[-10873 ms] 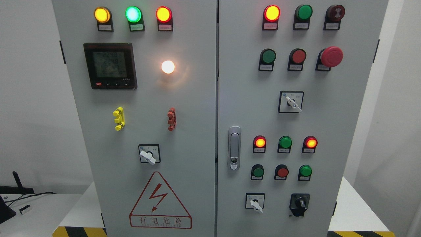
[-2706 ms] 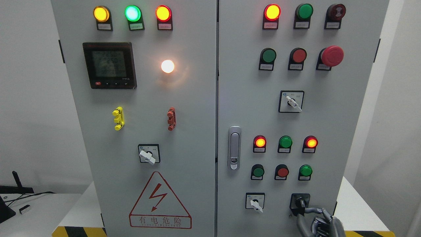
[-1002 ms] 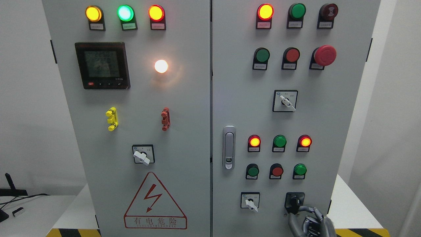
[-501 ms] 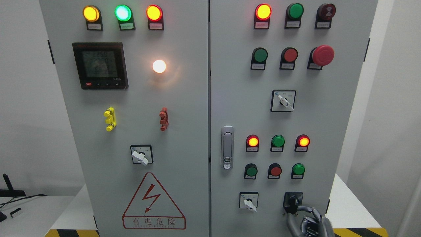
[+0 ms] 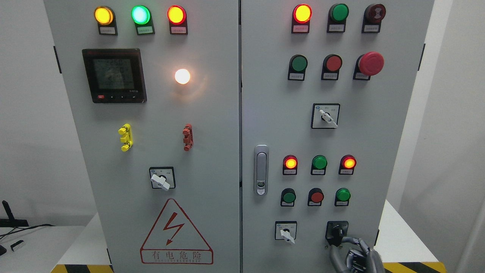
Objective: Trip black knob to open circuit
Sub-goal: 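Twist the black knob with the right hand to switch it over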
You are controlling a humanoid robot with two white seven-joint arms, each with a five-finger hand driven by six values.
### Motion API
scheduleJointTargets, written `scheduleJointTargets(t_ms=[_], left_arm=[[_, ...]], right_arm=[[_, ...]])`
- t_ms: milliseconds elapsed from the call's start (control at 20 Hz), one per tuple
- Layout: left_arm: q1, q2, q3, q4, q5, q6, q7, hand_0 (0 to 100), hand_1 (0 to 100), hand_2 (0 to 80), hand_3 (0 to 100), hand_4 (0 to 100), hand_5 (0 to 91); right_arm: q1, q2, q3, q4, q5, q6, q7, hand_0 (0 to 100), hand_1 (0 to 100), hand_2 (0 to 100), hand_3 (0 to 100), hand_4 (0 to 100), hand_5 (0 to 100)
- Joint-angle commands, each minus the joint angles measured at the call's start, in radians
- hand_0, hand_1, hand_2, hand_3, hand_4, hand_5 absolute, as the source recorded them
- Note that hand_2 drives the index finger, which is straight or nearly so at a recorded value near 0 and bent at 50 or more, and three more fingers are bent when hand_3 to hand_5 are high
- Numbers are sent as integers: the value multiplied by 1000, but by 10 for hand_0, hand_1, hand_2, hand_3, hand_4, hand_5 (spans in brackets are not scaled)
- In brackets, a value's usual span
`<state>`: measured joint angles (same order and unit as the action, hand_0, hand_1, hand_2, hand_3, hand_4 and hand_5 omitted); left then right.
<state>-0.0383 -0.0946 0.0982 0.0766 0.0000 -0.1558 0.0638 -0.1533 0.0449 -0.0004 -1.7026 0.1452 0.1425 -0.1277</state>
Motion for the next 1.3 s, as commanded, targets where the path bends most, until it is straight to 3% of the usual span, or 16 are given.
scheduleJointTargets(t_ms=[0, 1253], left_arm=[[0, 0, 0, 0, 5, -1, 1, 120, 389, 0, 0, 0, 0], [0, 0, 0, 0, 5, -1, 1, 120, 389, 0, 0, 0, 0]], right_arm=[[-2, 3, -3, 0, 1, -1, 0, 438, 723, 478, 1000, 1000, 1000], [0, 4, 8, 3, 24, 0, 11, 441, 720, 479, 1000, 1000, 1000]])
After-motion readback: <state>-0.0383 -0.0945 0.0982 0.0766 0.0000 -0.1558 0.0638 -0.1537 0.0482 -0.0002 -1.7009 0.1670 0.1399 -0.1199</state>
